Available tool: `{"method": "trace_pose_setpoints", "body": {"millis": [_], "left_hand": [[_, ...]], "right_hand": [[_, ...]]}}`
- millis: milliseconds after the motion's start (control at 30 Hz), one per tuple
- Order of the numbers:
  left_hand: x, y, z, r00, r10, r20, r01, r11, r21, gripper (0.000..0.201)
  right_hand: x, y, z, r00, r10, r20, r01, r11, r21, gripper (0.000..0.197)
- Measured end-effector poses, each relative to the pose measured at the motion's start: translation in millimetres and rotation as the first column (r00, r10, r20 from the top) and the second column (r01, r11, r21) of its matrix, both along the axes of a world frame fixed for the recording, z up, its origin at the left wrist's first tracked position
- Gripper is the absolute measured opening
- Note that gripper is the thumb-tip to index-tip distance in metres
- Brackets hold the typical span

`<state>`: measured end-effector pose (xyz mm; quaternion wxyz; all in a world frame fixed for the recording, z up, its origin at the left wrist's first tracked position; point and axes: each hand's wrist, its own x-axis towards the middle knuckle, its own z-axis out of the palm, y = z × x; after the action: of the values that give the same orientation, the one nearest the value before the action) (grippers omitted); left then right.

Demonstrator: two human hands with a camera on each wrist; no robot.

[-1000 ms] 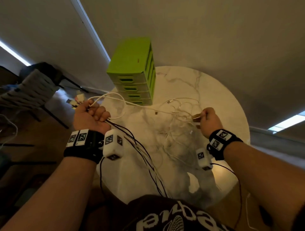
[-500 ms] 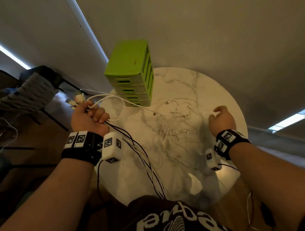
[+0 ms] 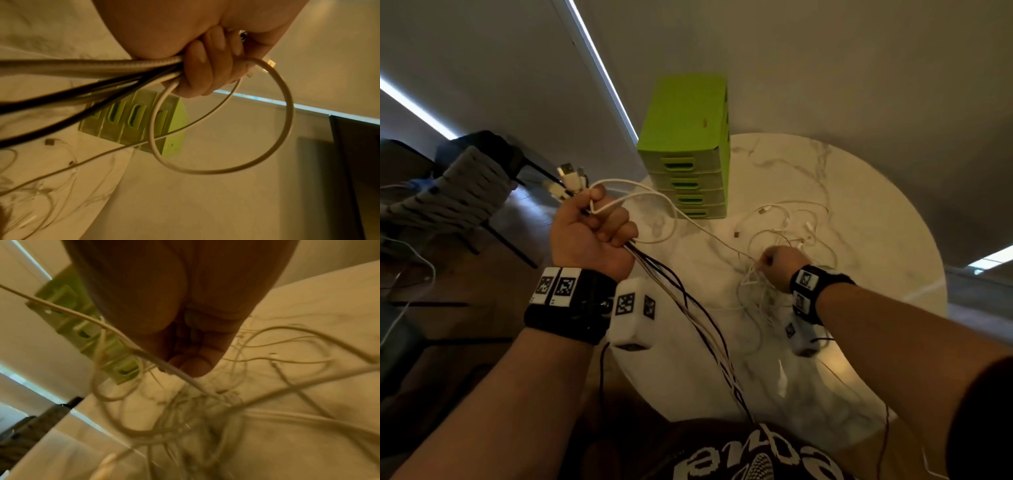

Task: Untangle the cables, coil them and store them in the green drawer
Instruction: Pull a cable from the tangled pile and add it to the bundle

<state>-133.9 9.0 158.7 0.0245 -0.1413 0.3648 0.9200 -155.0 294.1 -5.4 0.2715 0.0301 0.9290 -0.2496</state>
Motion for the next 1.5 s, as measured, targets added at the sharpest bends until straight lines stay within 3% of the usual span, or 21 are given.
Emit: {"method": "trace_pose_setpoints", "body": {"millis": [100,167,233,300,400,500,700,867,933,1033,1100,1200,1267,1367,1500], "left_hand": [[-4.6,-14.1,-5.1,0.999,0.013,0.031,-0.013,1.0,-0.007,0.005],[-5.2,-10.7,-8.7,0.999,-0.021,0.041,0.023,0.999,-0.04,0.005],[-6.9,-2.8,-10.7,0.995,-0.094,0.035,0.096,0.994,-0.042,0.005],[-9.5,3.4,-9.6,0.985,-0.171,0.019,0.172,0.984,-0.042,0.005],[-15.3,4.8,-5.8,0.966,-0.259,-0.024,0.258,0.965,-0.039,0.007],[-25.0,-7.3,-2.3,0.957,-0.279,-0.077,0.281,0.959,0.023,0.006],[-45.4,-58.2,-25.8,0.922,-0.316,-0.222,0.37,0.888,0.272,0.014],[-49.3,-94.3,-46.1,0.953,-0.241,-0.183,0.296,0.866,0.402,0.017],[-50.8,-99.3,-47.9,0.974,-0.179,-0.141,0.222,0.887,0.406,0.016],[-49.4,-93.9,-48.8,1.0,-0.021,-0.008,0.022,0.969,0.246,0.013],[-49.1,-86.1,-48.1,0.998,0.037,0.049,-0.043,0.99,0.133,0.013],[-50.1,-75.2,-48.8,0.993,0.05,0.111,-0.058,0.996,0.074,0.009],[-49.8,-69.7,-49.8,0.993,0.013,0.117,-0.021,0.997,0.069,0.009],[-50.4,-66.2,-52.5,0.994,-0.023,0.106,0.016,0.998,0.065,0.01],[-50.6,-49.8,-54.5,0.992,-0.073,0.106,0.068,0.997,0.048,0.01]], "right_hand": [[13.3,-1.3,2.2,0.996,-0.028,-0.09,0.02,0.996,-0.087,0.016],[15.7,-23.1,15.5,0.967,-0.089,-0.237,0.03,0.97,-0.241,0.032],[8.8,-49.5,28.6,0.953,-0.086,-0.292,-0.003,0.956,-0.293,0.054],[-1.6,-70.0,31.0,0.978,-0.025,-0.208,-0.024,0.973,-0.228,0.059],[-8.0,-74.5,15.8,0.999,0.016,-0.049,-0.019,0.998,-0.067,0.017],[4.9,-55.2,-0.1,1.0,0.01,0.007,-0.01,0.998,0.055,0.022],[27.8,-5.7,-10.6,0.967,-0.255,-0.006,0.251,0.947,0.2,0.018],[29.7,29.9,10.1,0.926,-0.376,-0.009,0.361,0.882,0.304,0.025],[30.2,41.3,15.7,0.871,-0.483,-0.095,0.491,0.84,0.23,0.023],[25.6,49.0,21.4,0.712,-0.675,-0.194,0.652,0.738,-0.174,0.015],[21.9,43.1,35.8,0.637,-0.759,-0.135,0.65,0.623,-0.435,0.013],[15.6,29.6,68.2,0.651,-0.754,-0.092,0.538,0.543,-0.645,0.017],[14.2,23.4,86.1,0.66,-0.736,-0.151,0.46,0.554,-0.694,0.023],[19.7,30.5,94.7,0.63,-0.692,-0.352,0.451,0.695,-0.56,0.021],[47.4,49.3,94.3,0.576,-0.75,-0.327,0.442,0.621,-0.647,0.021]]}}
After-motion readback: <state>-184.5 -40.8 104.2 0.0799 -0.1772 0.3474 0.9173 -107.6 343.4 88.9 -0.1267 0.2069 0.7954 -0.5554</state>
